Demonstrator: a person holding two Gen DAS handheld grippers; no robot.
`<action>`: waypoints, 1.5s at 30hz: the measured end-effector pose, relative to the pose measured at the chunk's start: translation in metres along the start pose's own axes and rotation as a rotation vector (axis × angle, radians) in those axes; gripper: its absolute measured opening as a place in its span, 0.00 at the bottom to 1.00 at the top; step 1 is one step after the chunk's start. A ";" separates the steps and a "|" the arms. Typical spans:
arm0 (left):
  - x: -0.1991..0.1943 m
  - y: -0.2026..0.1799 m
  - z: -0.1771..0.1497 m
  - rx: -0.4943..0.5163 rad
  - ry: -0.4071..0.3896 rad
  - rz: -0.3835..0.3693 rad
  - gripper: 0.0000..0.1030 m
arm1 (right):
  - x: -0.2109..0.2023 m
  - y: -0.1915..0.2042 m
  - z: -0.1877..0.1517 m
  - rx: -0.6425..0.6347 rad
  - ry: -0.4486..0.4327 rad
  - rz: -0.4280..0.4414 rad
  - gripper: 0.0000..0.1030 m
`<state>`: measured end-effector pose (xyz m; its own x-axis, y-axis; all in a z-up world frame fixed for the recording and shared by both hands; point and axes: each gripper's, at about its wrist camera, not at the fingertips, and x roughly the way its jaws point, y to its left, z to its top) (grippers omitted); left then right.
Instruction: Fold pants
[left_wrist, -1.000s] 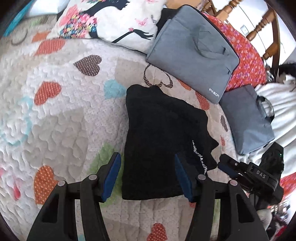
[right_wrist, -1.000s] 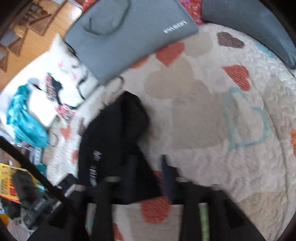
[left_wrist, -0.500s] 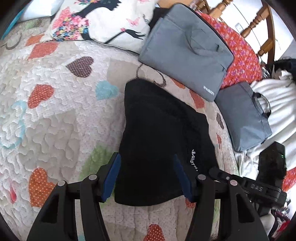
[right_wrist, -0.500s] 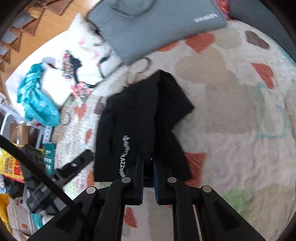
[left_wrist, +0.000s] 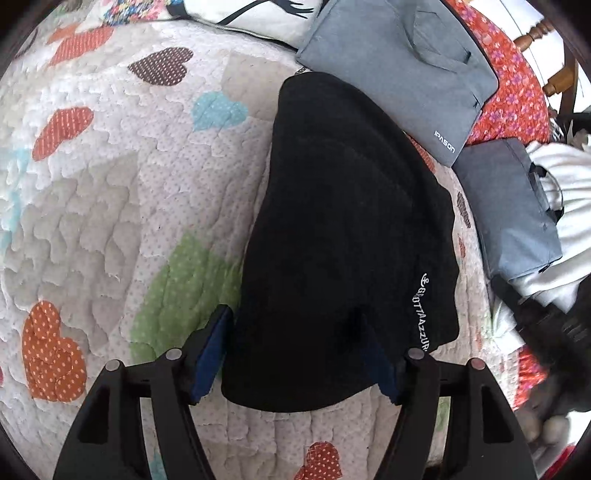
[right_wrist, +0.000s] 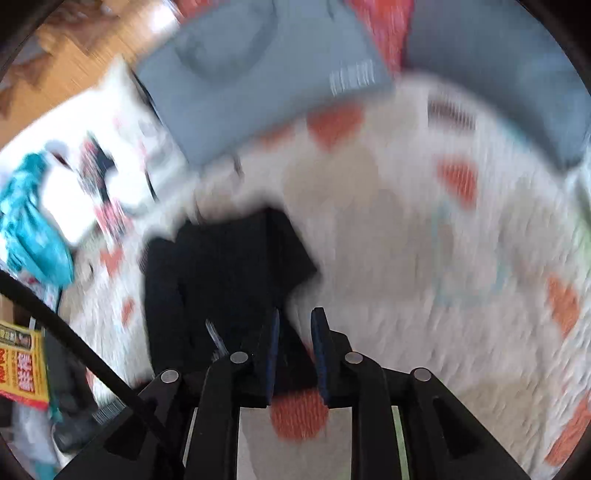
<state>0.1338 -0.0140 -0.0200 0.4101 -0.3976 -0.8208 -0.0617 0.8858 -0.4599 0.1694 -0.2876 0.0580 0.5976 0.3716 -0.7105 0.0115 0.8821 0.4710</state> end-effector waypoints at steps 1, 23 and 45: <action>0.001 -0.002 -0.001 0.008 -0.005 0.011 0.67 | 0.000 0.007 0.004 -0.011 -0.009 0.069 0.29; 0.009 -0.006 0.005 -0.005 0.006 0.026 0.70 | 0.141 0.074 0.073 -0.033 0.224 0.051 0.26; -0.087 -0.037 -0.009 0.183 -0.445 0.242 0.69 | 0.010 -0.005 -0.032 -0.045 0.004 -0.029 0.50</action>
<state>0.0924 -0.0138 0.0656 0.7526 -0.0723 -0.6545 -0.0593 0.9825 -0.1766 0.1493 -0.2787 0.0320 0.5946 0.3466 -0.7255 -0.0076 0.9047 0.4260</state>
